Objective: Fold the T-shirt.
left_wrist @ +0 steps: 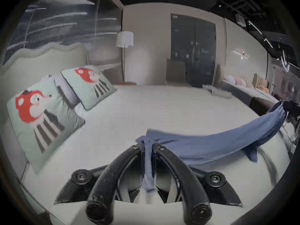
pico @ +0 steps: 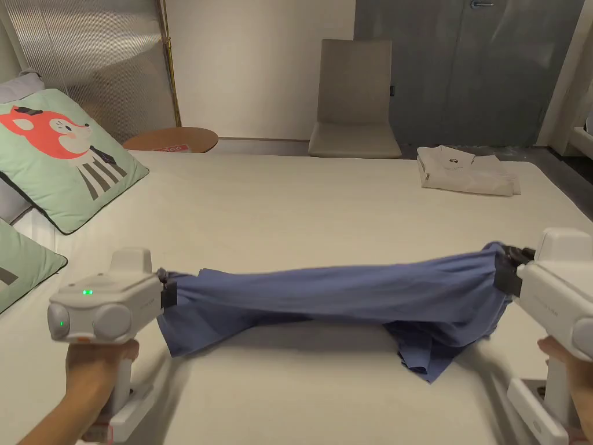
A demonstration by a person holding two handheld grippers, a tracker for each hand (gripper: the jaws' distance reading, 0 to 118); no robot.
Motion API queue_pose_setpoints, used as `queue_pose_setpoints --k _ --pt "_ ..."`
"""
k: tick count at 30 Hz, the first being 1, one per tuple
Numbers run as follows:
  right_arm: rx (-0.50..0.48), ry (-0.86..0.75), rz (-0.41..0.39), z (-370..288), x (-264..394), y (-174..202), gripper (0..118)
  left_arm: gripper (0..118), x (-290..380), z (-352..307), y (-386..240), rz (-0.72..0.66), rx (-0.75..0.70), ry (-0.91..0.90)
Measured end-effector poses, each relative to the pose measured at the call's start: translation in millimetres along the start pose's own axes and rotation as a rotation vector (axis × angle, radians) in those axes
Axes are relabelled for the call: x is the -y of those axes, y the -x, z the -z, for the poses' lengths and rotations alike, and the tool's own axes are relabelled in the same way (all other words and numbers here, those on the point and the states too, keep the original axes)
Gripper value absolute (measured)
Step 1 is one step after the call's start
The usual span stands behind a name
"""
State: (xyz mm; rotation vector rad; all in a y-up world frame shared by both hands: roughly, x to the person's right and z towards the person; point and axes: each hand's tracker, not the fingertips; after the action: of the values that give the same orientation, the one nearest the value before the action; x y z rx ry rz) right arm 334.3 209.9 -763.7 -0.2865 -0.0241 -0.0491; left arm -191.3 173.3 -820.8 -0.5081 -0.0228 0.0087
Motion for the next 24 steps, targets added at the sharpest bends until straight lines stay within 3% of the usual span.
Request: queue_pose_setpoints --k 17,24 --pt "-0.050 0.178 0.140 -221.2 142.6 2.1 5 3 167.4 -160.5 33.3 -0.033 0.013 0.147" --pt "-0.042 0.268 0.127 -280.5 185.4 10.7 5 3 218.4 -207.3 45.7 -0.040 0.000 0.184"
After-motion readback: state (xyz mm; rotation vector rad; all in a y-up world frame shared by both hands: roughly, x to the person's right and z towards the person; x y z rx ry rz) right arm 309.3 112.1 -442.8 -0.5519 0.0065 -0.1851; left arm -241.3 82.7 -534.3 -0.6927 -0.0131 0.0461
